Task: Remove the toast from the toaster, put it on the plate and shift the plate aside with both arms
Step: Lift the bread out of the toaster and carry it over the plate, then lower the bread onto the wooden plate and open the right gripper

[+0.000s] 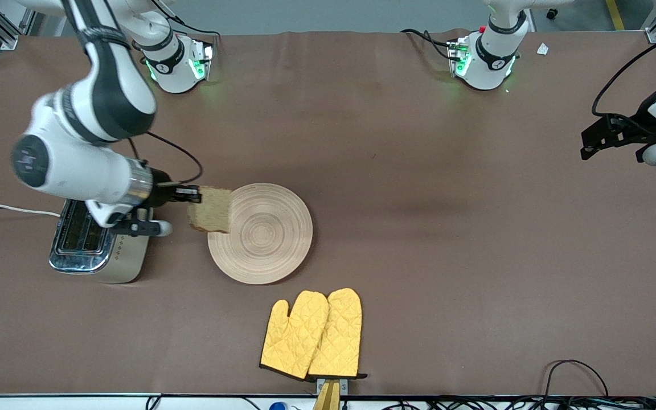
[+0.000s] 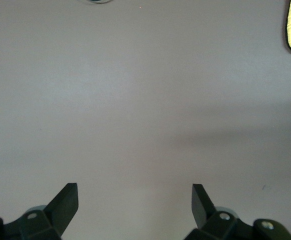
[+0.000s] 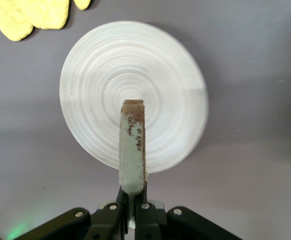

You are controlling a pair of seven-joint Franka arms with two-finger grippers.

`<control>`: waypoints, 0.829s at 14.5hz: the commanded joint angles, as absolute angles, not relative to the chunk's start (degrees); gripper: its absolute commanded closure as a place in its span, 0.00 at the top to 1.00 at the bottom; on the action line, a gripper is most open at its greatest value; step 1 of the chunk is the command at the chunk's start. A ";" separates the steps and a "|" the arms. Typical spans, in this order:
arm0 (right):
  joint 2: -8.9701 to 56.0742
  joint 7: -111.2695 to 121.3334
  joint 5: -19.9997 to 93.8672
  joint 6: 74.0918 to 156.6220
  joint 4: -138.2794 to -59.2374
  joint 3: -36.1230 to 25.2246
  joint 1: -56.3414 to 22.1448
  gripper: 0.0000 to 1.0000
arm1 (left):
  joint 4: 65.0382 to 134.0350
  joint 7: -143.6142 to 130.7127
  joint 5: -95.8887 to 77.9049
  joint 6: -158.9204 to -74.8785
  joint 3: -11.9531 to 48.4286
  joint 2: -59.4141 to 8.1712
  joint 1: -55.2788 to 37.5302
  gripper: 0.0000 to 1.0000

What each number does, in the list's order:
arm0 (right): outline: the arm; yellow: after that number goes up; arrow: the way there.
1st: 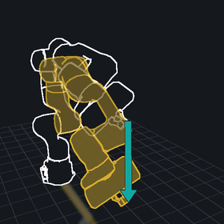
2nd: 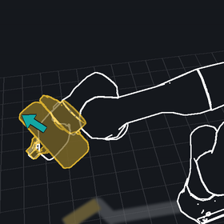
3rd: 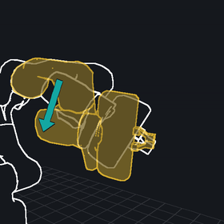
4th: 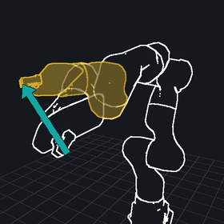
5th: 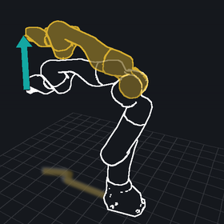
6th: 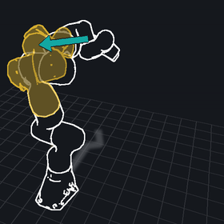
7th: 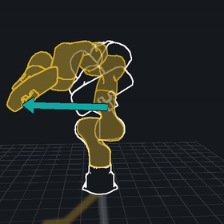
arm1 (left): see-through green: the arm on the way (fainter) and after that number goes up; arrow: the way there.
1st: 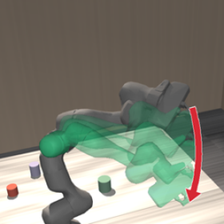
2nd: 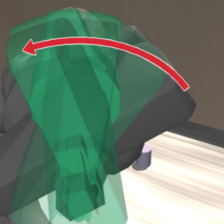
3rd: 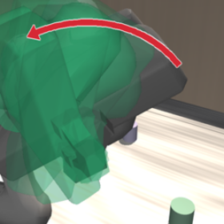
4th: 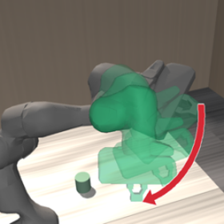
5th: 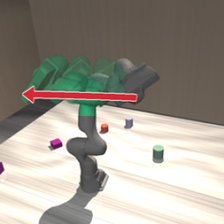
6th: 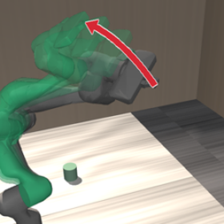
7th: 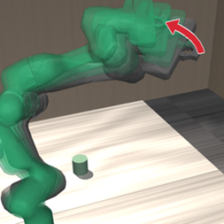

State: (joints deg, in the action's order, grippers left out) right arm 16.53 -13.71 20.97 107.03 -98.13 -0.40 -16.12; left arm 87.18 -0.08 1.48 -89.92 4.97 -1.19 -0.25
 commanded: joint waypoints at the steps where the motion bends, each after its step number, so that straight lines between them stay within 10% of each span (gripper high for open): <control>1: 18.10 -15.73 25.99 113.96 -101.32 -0.97 -19.15 0.00 | 86.31 0.35 2.02 -89.30 5.01 -1.49 -0.18 1.00; 12: 28.74 -8.10 33.84 129.29 -106.07 -0.97 -19.44 0.00 | 86.31 0.44 1.93 -89.30 5.01 -1.49 -0.18 1.00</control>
State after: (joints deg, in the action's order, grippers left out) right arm 27.92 -12.17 32.21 128.06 -104.56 -1.38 -21.80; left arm 87.18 -0.04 1.48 -89.92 4.97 -1.20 -0.22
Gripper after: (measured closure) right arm 0.930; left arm 0.000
